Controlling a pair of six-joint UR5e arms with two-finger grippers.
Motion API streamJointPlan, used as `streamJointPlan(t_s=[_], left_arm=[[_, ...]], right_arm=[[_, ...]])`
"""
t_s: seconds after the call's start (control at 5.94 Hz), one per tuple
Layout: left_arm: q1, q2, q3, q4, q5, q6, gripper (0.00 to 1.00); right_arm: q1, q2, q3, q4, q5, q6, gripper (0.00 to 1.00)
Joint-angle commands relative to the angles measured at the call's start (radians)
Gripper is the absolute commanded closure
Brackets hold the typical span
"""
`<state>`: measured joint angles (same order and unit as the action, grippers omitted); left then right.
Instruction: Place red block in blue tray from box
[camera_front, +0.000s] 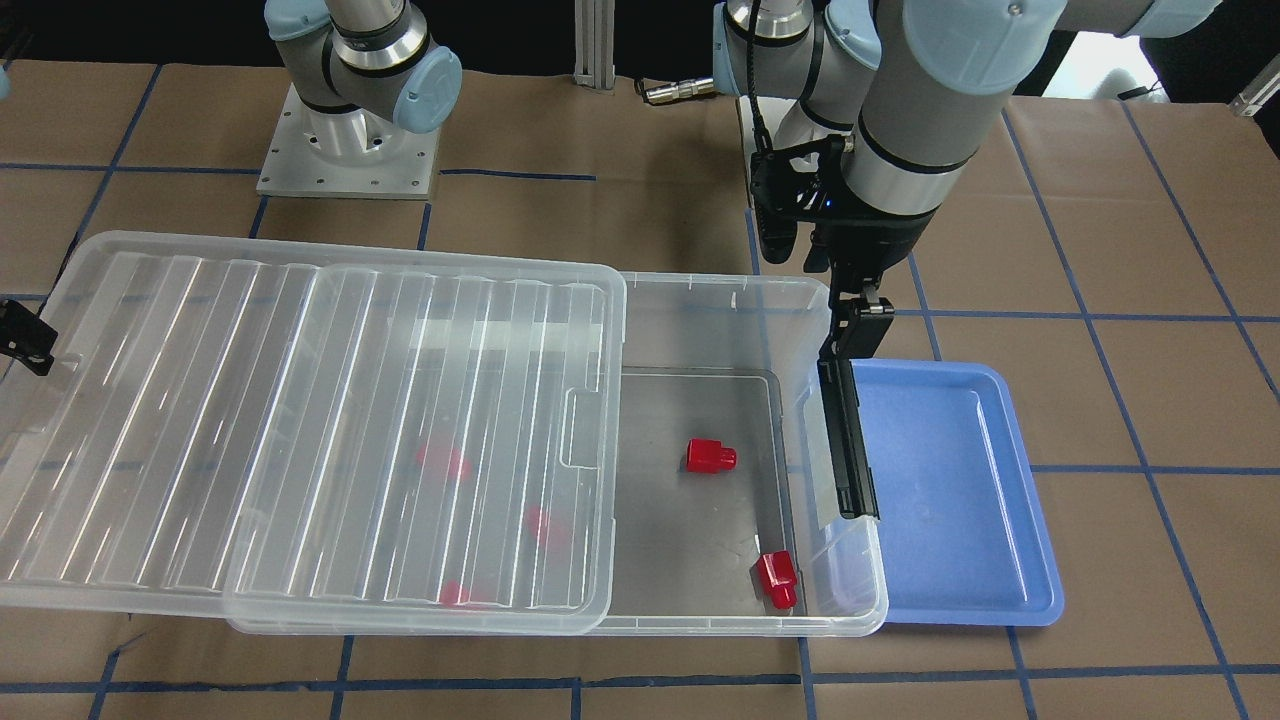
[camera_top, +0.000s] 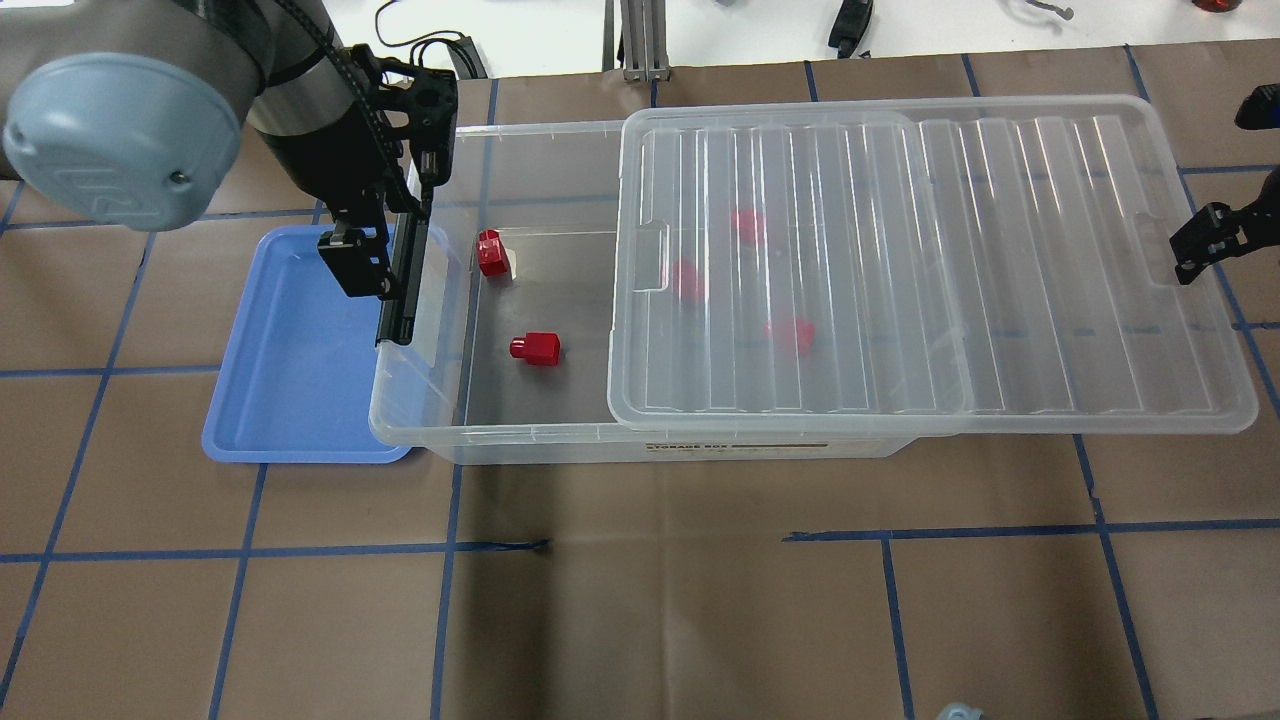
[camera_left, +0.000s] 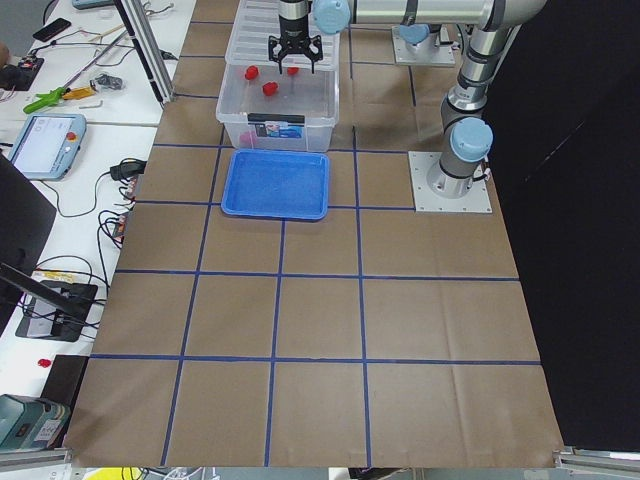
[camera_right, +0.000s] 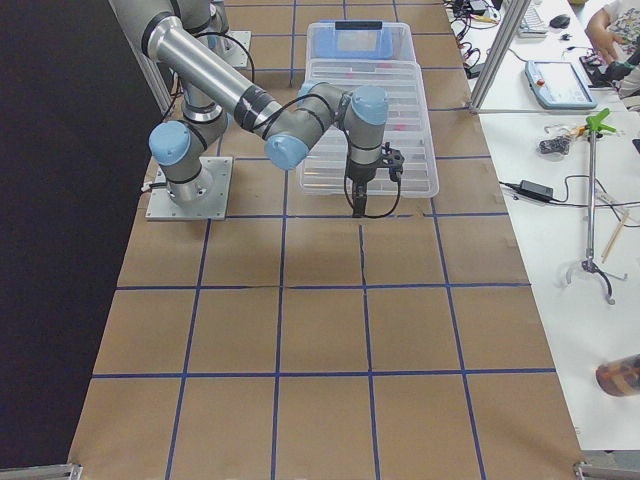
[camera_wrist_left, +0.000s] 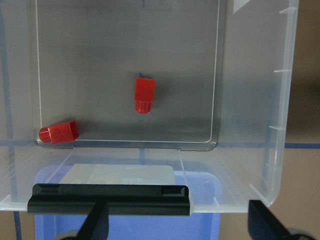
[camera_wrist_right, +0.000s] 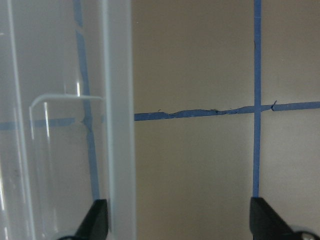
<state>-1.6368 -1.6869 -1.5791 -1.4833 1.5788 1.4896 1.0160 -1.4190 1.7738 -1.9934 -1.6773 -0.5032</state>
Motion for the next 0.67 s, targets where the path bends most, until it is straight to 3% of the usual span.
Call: streamJointPlan(t_s=[0.0, 0.17, 0.51], left_arm=[[-0.041, -0.086, -0.083, 0.178, -0.006, 0.001, 0.04], [-0.057, -0.14, -0.108, 0.29, -0.022, -0.003, 0.03], [-0.067, -0.258, -0.113, 0.358, -0.055, -0.003, 0.03]], right_arm=[[0.003, -0.027, -0.01, 0.011, 0.007, 0.02, 0.0], [0.022, -0.052, -0.048, 0.045, 0.014, 0.063, 0.0], [0.161, -0.09, -0.153, 0.207, 0.018, 0.211, 0.0]])
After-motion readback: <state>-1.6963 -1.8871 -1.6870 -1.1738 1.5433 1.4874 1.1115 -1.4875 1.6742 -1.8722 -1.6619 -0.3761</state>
